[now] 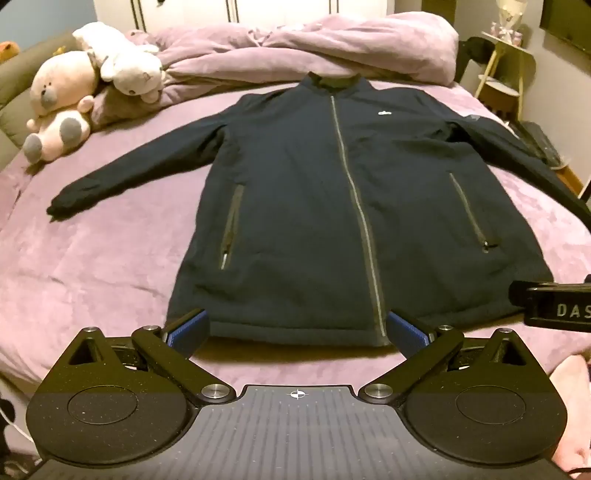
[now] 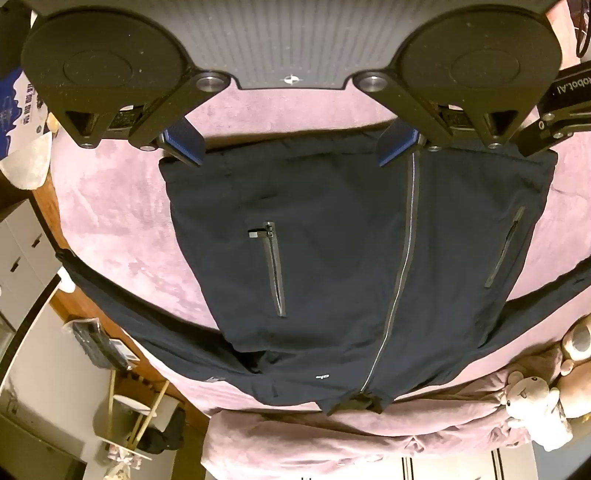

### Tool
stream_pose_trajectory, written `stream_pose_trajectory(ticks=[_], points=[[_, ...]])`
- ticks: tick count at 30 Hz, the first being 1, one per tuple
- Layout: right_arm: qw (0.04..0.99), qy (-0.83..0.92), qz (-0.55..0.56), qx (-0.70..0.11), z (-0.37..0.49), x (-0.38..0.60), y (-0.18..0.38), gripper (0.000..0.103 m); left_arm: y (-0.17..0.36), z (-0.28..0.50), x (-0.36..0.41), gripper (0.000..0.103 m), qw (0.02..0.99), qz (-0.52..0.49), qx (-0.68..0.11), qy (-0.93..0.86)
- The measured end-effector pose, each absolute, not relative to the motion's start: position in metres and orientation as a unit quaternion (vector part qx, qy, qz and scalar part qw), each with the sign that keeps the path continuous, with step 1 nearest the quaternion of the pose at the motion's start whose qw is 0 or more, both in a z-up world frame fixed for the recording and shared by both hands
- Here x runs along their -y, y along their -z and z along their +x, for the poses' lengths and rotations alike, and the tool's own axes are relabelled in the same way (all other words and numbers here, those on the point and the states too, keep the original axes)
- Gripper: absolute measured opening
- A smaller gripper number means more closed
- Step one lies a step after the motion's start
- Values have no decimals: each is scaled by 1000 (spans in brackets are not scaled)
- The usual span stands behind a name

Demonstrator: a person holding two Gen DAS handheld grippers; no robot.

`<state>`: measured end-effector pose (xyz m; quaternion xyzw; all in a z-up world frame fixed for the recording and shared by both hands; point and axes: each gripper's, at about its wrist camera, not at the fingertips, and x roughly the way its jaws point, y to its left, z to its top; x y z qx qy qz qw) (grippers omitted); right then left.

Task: Fold large clothes

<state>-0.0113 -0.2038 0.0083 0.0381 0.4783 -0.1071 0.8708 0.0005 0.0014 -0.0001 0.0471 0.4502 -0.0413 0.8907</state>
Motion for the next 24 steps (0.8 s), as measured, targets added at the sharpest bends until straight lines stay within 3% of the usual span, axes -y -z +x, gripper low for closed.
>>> stream_pose_trajectory(ticks=[24], points=[[866,104,48,-486,-14,206,-6,99,0,4,-6,103,885,14,-463,39]])
